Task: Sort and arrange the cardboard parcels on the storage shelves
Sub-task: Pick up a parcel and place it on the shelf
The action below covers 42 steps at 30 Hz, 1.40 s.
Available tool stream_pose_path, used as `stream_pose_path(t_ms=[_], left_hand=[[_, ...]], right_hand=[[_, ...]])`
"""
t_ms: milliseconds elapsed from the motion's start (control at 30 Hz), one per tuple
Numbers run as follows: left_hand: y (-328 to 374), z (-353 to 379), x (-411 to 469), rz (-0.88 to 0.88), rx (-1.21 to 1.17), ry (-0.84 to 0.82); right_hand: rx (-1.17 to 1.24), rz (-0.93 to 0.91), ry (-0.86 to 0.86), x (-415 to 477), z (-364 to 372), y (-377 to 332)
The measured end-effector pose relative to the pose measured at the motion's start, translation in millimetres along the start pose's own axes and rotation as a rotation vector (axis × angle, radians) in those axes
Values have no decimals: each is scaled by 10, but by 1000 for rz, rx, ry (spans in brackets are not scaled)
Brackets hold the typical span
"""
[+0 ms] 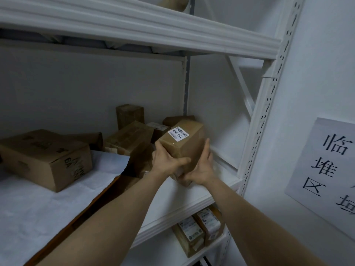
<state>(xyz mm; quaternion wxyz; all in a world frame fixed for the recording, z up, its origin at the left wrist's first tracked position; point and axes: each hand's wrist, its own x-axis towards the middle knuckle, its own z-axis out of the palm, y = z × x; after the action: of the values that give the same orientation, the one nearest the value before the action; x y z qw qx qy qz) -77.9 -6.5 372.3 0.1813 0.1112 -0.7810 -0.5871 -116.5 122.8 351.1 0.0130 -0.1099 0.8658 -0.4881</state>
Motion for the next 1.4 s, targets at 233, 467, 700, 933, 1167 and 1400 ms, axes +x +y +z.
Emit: stream_pose_path(t_ms=[233,467,700,933,1167,1400], left_hand=[[-12,-102,-57,52,-16,60],[20,-190,-132,-324,-593,-7],[-39,-191,-361,-404,-893,-185],[33,-73,-678,-442,-648,-327],[62,-66,-937,-534,-608,-297],[169,51,-1294,-419,-729,-232]], right_hand=[[132,48,23,94,-14,55],[805,391,178,59,-55,240],[1062,287,157,-566,-149,122],[824,143,231,-1017,-177,223],[723,50,79,-1298,-169,95],[1262,405,-87,-1634,-525,391]])
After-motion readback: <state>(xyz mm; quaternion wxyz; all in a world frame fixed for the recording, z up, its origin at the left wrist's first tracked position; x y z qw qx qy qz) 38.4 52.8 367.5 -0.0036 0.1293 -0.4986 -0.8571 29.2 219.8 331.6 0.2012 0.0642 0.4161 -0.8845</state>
